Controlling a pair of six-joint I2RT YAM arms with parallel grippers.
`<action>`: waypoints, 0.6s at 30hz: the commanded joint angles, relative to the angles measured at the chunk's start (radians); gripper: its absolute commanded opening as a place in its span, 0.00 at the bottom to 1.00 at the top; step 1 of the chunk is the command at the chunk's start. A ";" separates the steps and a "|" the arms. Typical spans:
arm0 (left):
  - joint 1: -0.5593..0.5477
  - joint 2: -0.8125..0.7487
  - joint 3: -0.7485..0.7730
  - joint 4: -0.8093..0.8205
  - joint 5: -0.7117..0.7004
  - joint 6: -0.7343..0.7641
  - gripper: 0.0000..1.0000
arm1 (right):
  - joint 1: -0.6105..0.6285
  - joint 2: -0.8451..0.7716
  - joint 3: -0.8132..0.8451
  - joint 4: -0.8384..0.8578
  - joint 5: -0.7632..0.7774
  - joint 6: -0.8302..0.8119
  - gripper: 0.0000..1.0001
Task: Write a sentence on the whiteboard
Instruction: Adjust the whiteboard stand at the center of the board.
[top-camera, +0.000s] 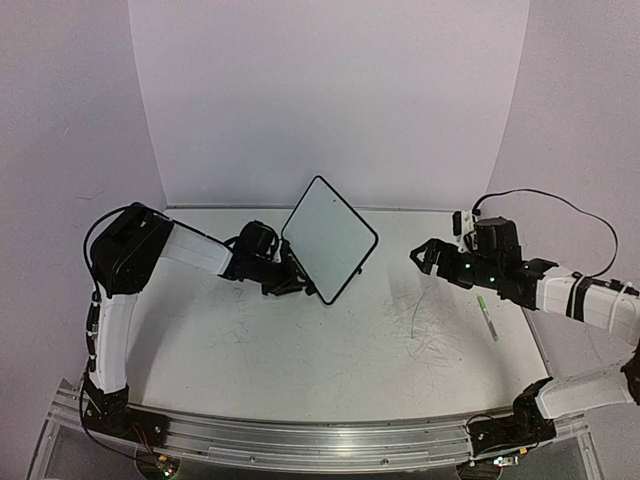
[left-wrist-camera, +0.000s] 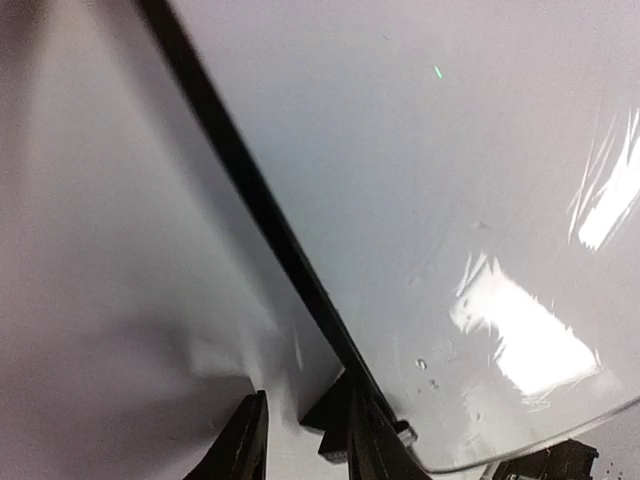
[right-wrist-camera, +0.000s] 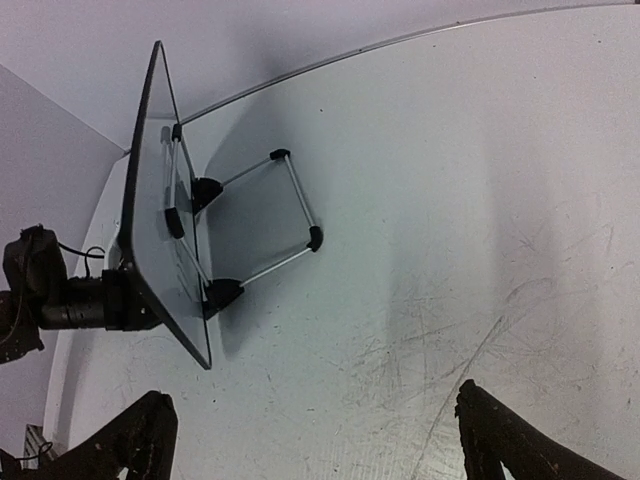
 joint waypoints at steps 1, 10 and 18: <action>-0.143 0.024 -0.008 0.058 -0.032 -0.099 0.29 | 0.004 -0.068 -0.035 0.044 0.083 0.032 0.98; -0.310 0.076 0.099 0.061 -0.210 -0.077 0.40 | 0.013 -0.134 -0.026 -0.061 0.180 0.028 0.98; -0.314 -0.249 -0.231 0.057 -0.386 0.117 0.65 | 0.185 -0.067 0.002 -0.066 0.262 0.053 0.98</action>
